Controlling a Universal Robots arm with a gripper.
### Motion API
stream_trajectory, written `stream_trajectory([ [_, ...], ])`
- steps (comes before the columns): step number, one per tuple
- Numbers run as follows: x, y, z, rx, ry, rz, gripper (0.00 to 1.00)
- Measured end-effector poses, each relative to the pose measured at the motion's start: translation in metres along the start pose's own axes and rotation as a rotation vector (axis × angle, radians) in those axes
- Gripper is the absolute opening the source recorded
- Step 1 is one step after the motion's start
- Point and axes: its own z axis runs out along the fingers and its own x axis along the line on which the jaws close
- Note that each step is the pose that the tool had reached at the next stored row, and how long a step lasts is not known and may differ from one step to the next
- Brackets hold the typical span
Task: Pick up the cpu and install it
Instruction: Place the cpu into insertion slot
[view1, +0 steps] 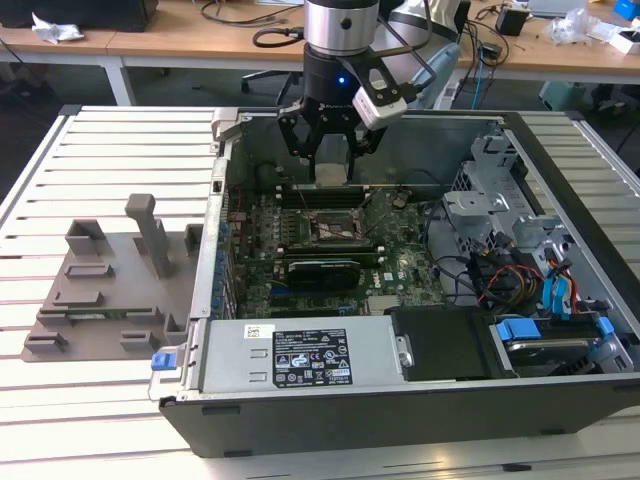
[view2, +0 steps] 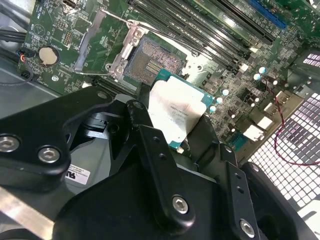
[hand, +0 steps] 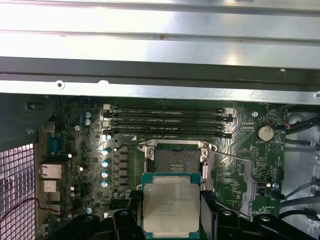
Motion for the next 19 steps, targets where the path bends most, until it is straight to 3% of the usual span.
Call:
stream_trajectory([
  [6,-0.0002,0.0000,0.0000,0.0007,0.0003,0.005,0.55],
  [10,-0.0002,0.0000,0.0000,0.0037,0.0072,0.116,0.55],
  [19,-0.0002,0.0000,0.0000,0.0067,0.0165,0.265,0.55],
])
